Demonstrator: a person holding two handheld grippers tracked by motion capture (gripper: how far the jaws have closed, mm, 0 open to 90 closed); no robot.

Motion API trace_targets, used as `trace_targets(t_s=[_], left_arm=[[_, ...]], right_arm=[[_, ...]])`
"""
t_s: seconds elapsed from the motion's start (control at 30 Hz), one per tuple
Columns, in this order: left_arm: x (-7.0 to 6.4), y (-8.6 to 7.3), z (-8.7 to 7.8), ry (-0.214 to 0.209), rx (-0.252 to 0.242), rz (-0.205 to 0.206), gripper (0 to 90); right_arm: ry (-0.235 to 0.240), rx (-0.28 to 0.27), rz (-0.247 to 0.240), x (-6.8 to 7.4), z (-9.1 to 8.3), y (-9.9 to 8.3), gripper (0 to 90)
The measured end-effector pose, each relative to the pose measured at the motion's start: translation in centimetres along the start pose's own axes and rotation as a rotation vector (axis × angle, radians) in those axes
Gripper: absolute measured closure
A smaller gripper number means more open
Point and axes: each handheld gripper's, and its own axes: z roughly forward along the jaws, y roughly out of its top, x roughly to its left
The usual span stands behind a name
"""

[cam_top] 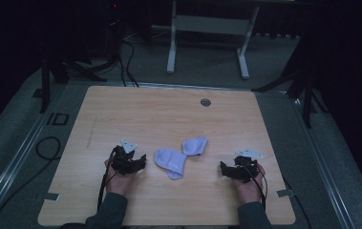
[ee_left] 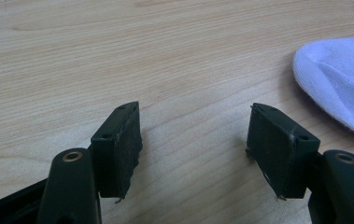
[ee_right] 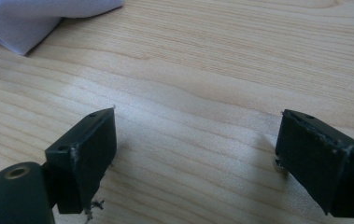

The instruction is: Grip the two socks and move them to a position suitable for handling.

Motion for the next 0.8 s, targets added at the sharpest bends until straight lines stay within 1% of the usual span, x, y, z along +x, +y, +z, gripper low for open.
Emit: trace_targets(t_s=[0.17, 0.2, 0.33, 0.43, 0.47, 0.5, 0.53, 0.57, 0.6, 0.63, 0.67, 0.7, 0.73, 0.77, 0.8], left_arm=[[0.1, 0.0, 0.0, -0.006, 0.005, 0.004, 35.3], [0.1, 0.0, -0.1, -0.007, 0.009, 0.005, 35.5], [0.1, 0.1, -0.2, -0.010, 0.018, 0.006, 37.6], [0.1, 0.2, -0.3, -0.012, 0.030, 0.004, 42.9], [-0.1, 0.3, -0.4, -0.013, 0.039, 0.011, 47.9], [-0.1, 0.3, -0.4, -0.013, 0.039, 0.011, 50.5], [-0.3, 0.4, -0.4, -0.012, 0.038, 0.006, 52.3], [-0.3, 0.4, -0.4, -0.012, 0.038, 0.006, 53.5], [-0.4, 0.4, -0.5, -0.019, 0.039, -0.007, 55.2], [-0.4, 0.4, -0.5, -0.019, 0.039, -0.007, 56.9], [-0.3, 0.4, -0.6, -0.067, 0.034, -0.046, 58.1], [-0.3, 0.4, -0.6, -0.067, 0.034, -0.046, 58.3], [-0.5, 0.5, -0.8, -0.088, 0.021, -0.054, 58.4], [-0.5, 0.5, -0.8, -0.088, 0.021, -0.054, 58.4], [-0.9, 0.8, -1.2, -0.112, 0.000, -0.046, 58.0]], right_arm=[[-0.001, 0.000, 0.002, 0.0, 0.0, 0.0, 12.5], [-0.008, -0.003, 0.006, 0.2, 0.0, 0.0, 13.5], [-0.007, -0.002, 0.007, 0.3, 0.0, 0.0, 13.5], [-0.006, -0.002, 0.006, 0.3, 0.0, 0.0, 13.9], [-0.005, -0.004, 0.006, 0.3, -0.1, 0.0, 14.5], [-0.008, -0.005, 0.009, 0.4, -0.1, -0.1, 15.3], [-0.010, -0.007, 0.011, 0.4, -0.1, -0.1, 16.4], [-0.010, -0.007, 0.011, 0.4, -0.1, -0.1, 16.4], [-0.014, -0.010, 0.014, 0.6, -0.2, -0.1, 17.3], [-0.015, -0.010, 0.015, 0.6, -0.2, -0.1, 17.2], [-0.015, -0.010, 0.016, 0.6, -0.2, -0.1, 17.2], [-0.015, -0.010, 0.016, 0.6, -0.2, -0.1, 17.2], [-0.014, -0.009, 0.016, 0.6, -0.2, -0.1, 17.3], [-0.014, -0.009, 0.016, 0.6, -0.2, -0.1, 17.3], [-0.013, -0.010, 0.014, 0.6, -0.2, -0.2, 17.3]])
